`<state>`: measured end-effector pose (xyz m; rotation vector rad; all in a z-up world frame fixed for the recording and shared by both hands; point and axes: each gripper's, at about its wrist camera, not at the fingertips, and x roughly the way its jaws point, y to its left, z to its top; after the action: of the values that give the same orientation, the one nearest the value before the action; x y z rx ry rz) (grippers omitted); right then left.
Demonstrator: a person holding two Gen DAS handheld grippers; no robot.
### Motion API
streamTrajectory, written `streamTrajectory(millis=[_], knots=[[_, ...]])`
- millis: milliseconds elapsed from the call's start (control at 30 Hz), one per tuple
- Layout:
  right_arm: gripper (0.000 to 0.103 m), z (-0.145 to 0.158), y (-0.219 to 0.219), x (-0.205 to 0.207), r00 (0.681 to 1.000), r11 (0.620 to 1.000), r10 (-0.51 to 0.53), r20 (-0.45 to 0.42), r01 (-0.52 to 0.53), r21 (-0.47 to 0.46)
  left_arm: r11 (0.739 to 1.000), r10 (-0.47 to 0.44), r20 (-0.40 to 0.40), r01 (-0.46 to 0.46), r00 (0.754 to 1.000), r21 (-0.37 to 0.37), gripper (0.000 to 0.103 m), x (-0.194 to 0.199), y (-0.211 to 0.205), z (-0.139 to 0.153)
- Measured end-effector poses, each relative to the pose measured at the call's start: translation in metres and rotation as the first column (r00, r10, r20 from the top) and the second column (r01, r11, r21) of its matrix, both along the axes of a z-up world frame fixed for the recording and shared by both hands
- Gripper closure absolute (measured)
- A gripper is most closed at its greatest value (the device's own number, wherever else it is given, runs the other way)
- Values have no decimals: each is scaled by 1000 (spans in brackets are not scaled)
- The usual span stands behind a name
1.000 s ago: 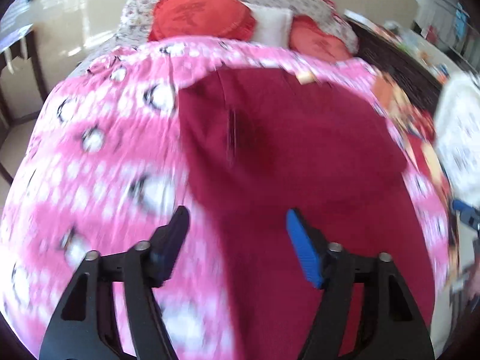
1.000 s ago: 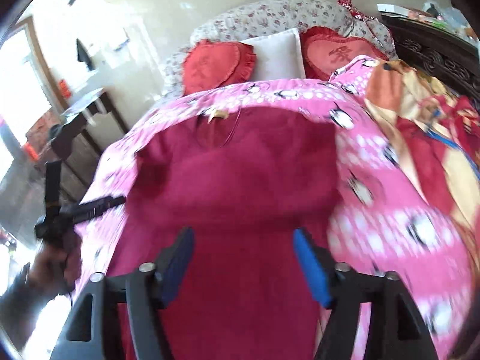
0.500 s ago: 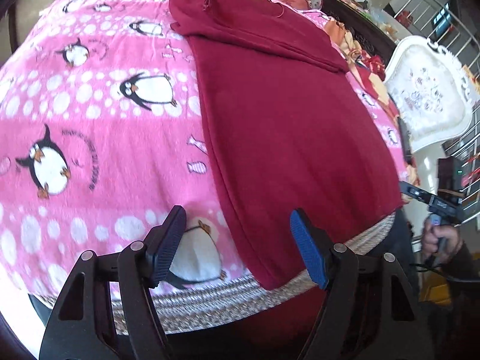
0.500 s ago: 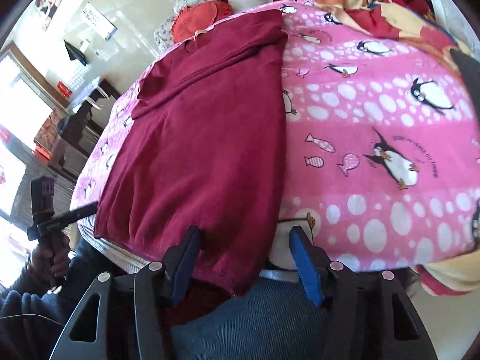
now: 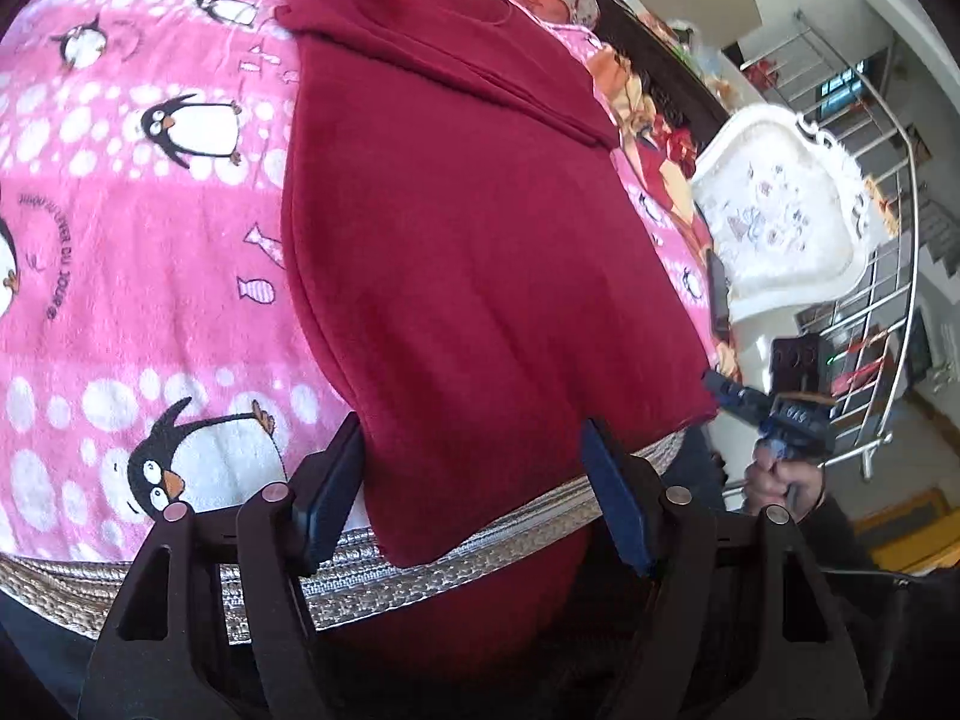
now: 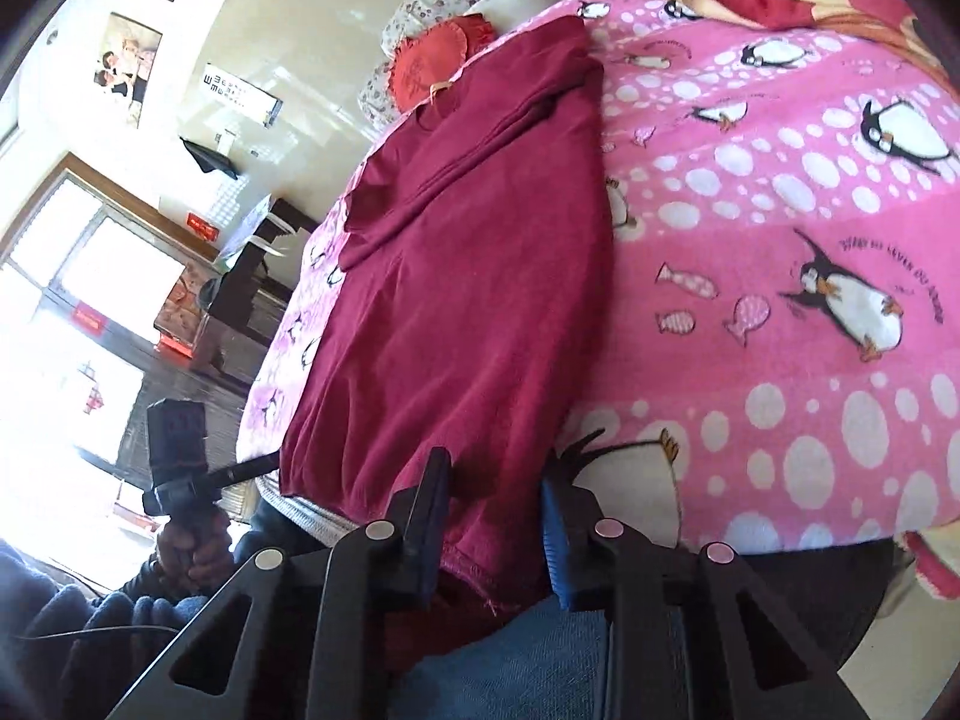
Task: Fold small clothes
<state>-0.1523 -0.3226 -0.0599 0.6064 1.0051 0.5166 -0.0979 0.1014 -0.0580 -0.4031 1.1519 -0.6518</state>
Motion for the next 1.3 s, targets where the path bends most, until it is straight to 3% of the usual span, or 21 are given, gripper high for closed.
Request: streamTrajectory(millis=[133, 200, 267, 333, 367, 433, 533, 600, 767, 800, 833, 1000, 1067, 1133, 1300], knots=[[75, -7, -7, 0, 999, 998, -21, -45, 24, 58, 997, 77, -33, -77, 996, 9, 39, 5, 13, -4], [75, -9, -10, -1, 998, 996, -27, -57, 32, 80, 997, 68, -29, -67, 997, 29, 39, 3, 9, -3], [75, -11, -12, -1, 998, 994, -27, -57, 33, 103, 1000, -3, -39, 4, 999, 9, 38, -3, 1, -3], [75, -13, -15, -1, 998, 991, -31, -60, 39, 130, 995, -82, -70, 77, 994, -68, 38, -6, -7, -3], [75, -12, -16, -2, 998, 990, -33, -59, 41, 135, 995, -91, -59, 87, 994, -57, 38, -7, -9, -2], [75, -10, -18, -3, 998, 991, -33, -55, 40, 131, 999, -43, -39, 42, 998, -17, 39, -6, -3, 1], [75, -4, -17, -6, 999, 990, -36, -39, 41, 132, 997, 70, -32, -70, 997, -18, 42, 0, 20, 1], [75, -3, -17, -7, 999, 989, -32, -30, 36, 141, 997, 50, -64, -54, 997, -63, 42, 0, 21, -3], [75, -5, -12, -4, 999, 990, -23, -36, 27, 138, 998, -10, -17, 9, 1000, -55, 42, -2, 6, 3], [75, -5, -12, -4, 999, 991, -27, -38, 31, 132, 999, 1, -16, -1, 1000, -44, 44, -1, 5, 2], [75, -4, -12, -4, 999, 992, -33, -39, 37, 117, 1000, 18, -32, -19, 999, -16, 55, 3, 4, -2], [75, -1, -6, -2, 999, 999, -25, -37, 27, 46, 997, 57, -52, -54, 997, 48, 91, 8, 9, -11], [78, 3, -4, -2, 1000, 1000, -22, -18, 22, 9, 996, 74, -50, -71, 996, 45, 95, 7, 13, -11], [95, 16, 0, -6, 999, 999, 14, 32, -13, -35, 996, 71, -21, -70, 997, 50, 96, 4, 11, -5], [97, 59, -9, -19, 990, 998, 46, 133, -42, -36, 998, 57, 47, -58, 997, 13, 96, -12, 18, 21]])
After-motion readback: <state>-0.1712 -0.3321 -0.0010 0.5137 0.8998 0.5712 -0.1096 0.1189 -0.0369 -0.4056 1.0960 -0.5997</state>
